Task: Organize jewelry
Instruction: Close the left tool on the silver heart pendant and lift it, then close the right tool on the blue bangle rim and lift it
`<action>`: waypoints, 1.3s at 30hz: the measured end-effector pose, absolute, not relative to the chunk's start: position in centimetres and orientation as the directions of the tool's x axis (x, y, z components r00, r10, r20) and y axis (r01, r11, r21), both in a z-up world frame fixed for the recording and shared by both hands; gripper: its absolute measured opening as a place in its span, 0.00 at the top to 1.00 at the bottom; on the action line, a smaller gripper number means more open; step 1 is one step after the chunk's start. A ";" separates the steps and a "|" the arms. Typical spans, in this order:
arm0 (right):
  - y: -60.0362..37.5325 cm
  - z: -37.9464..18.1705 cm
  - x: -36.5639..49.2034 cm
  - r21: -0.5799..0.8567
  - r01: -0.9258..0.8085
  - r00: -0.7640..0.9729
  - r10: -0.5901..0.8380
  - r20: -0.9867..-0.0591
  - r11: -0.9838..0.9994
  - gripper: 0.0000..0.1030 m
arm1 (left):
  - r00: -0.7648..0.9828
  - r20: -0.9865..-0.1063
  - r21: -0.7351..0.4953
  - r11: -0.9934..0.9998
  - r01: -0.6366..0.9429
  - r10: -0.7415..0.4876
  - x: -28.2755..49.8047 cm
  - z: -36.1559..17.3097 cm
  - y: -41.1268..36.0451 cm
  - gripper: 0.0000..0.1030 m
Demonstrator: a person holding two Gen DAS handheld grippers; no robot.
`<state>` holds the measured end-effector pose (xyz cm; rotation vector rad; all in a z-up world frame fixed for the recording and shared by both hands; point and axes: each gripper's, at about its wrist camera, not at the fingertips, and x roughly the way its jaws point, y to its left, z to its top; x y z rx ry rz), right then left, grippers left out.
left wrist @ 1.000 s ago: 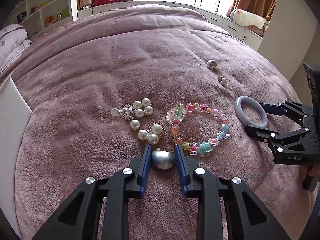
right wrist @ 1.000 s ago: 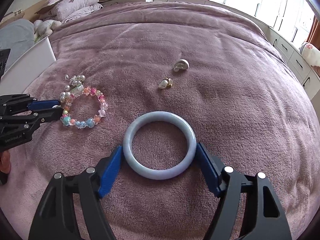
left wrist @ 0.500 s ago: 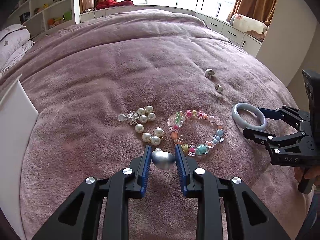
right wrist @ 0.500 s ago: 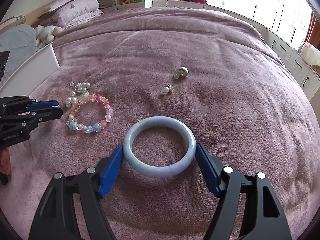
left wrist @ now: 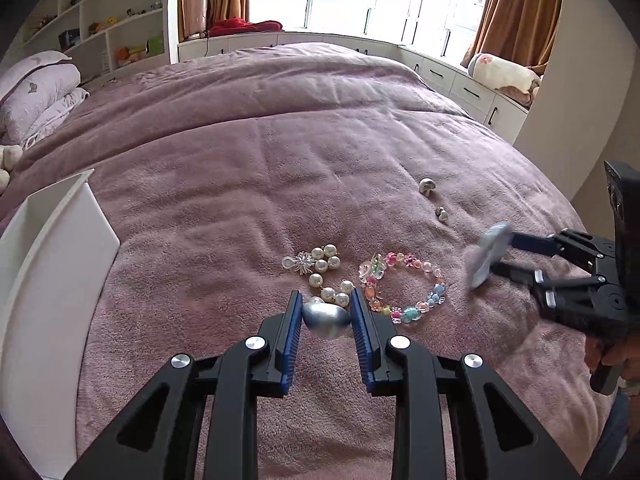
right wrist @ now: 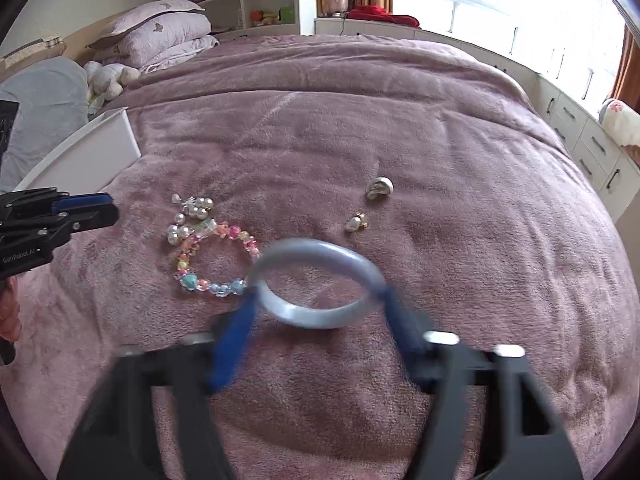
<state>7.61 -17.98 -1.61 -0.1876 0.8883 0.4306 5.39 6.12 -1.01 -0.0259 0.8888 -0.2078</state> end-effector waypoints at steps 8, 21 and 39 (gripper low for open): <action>-17.6 -3.0 8.0 0.066 -0.465 0.457 0.304 -0.836 0.883 0.70 | 0.610 -0.768 -0.120 0.979 0.164 -0.196 5.0 -1.3 6.3 0.72; -15.9 -3.2 11.8 -0.012 -0.443 0.521 0.246 -0.817 0.897 0.34 | 0.606 -0.775 -0.108 0.982 0.152 -0.179 5.6 -2.1 6.5 0.72; -15.0 -6.5 14.9 -0.086 -0.426 0.489 0.149 -0.859 0.901 0.37 | 0.556 -0.817 -0.065 0.982 0.176 -0.153 5.7 -5.3 6.6 0.37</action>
